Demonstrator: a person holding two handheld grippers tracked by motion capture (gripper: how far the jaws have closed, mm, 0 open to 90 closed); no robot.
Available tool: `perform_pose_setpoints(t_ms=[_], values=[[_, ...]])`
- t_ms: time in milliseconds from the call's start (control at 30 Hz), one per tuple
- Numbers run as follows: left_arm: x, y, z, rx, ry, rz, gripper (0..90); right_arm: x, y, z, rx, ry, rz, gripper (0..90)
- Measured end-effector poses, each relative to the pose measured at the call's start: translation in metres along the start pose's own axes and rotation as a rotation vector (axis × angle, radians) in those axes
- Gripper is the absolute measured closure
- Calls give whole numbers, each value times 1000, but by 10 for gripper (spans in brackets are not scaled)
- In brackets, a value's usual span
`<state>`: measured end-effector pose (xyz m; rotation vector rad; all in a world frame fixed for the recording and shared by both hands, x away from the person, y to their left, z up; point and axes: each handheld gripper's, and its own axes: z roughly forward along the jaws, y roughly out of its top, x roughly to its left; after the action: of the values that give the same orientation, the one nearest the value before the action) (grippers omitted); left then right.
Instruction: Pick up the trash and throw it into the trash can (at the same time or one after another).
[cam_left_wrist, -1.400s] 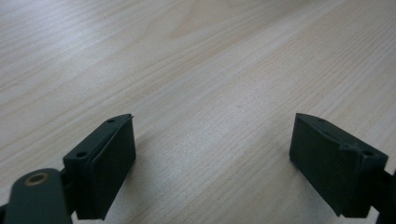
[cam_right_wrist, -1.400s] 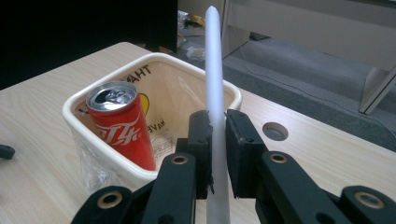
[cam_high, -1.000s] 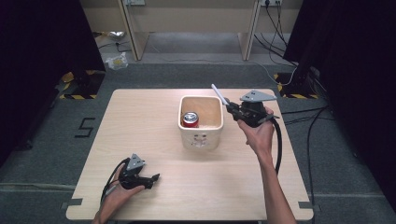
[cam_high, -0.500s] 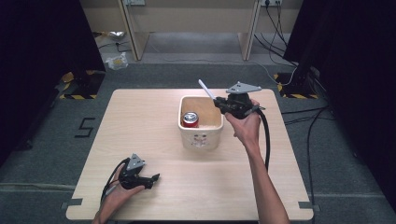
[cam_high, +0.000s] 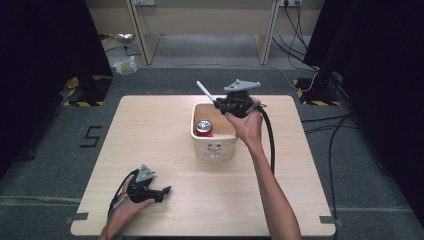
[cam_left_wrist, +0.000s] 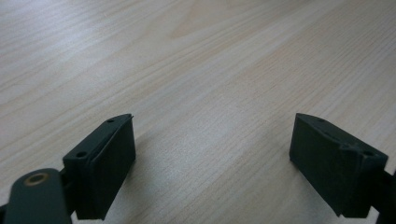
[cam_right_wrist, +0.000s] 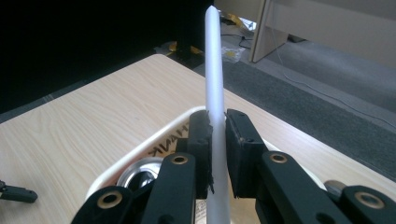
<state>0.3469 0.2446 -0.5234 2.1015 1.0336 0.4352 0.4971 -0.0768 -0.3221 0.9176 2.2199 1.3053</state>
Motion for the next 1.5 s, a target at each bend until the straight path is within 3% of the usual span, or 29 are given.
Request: perform_pose_setpoints(t_ms=[833, 1200, 1500], values=[[0, 0, 0, -1, -1, -2, 136, -8, 0, 53, 30, 12, 37, 806], [0, 0, 0, 0, -1, -1, 136, -13, -4, 62, 38, 14, 63, 804], [0, 0, 0, 1, -2, 0, 136, -11, -6, 66, 55, 21, 56, 803]])
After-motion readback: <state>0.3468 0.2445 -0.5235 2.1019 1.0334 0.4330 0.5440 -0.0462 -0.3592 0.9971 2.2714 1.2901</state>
